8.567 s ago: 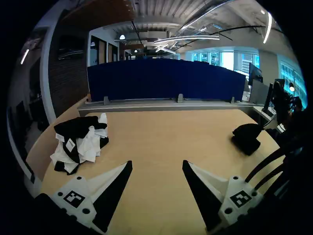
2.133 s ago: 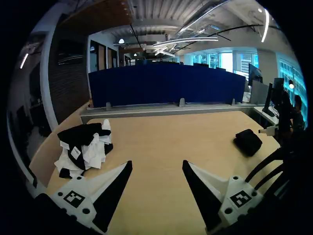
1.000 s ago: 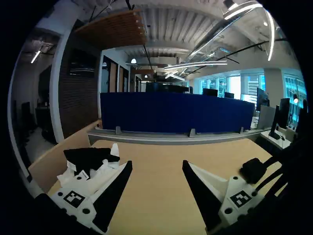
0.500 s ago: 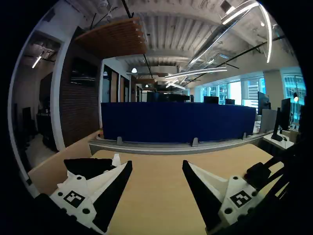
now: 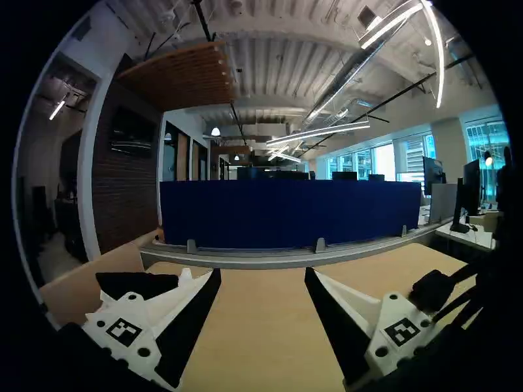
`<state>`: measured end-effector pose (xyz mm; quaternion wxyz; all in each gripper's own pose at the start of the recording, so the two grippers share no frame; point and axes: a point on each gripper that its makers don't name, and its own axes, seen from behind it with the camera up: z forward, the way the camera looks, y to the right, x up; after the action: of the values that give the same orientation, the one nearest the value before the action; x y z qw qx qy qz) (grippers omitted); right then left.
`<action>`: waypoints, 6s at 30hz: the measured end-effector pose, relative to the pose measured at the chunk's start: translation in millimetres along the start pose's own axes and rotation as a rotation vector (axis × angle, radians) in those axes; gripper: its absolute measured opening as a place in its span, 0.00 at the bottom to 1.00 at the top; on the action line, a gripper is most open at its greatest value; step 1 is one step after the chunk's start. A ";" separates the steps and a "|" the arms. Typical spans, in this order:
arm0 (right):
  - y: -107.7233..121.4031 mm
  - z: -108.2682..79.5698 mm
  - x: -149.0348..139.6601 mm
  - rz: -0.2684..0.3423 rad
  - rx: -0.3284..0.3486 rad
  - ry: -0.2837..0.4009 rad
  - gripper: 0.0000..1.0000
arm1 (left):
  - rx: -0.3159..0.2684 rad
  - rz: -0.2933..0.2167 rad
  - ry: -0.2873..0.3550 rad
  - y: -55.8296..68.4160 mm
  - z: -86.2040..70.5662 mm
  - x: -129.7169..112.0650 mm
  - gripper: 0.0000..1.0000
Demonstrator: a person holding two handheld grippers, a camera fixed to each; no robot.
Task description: Fold towel
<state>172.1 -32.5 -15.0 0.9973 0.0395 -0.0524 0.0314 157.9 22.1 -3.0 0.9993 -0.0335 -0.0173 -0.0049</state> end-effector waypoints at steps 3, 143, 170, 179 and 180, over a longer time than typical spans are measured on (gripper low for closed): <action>1.5 -1.9 -6.6 0.007 -0.004 -0.018 1.00 | -0.008 -0.014 0.009 5.1 0.3 -11.2 0.95; 42.4 36.2 -165.3 -0.005 -0.058 0.093 1.00 | 0.051 0.009 0.034 -18.2 6.0 -157.2 0.96; 41.9 35.5 -167.0 -0.062 -0.088 0.105 1.00 | 0.051 0.009 0.035 -18.4 6.8 -157.1 0.96; 41.5 33.8 -166.5 -0.063 -0.088 0.105 1.00 | 0.051 0.009 0.035 -18.3 7.0 -156.7 0.96; 41.4 33.5 -166.4 -0.063 -0.088 0.105 1.00 | 0.051 0.009 0.034 -18.4 7.0 -156.8 0.96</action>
<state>0.8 -3.8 3.6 1.0000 -0.0042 -0.0003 -0.0002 0.8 5.6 -0.2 1.0000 -0.0078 0.0000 -0.0004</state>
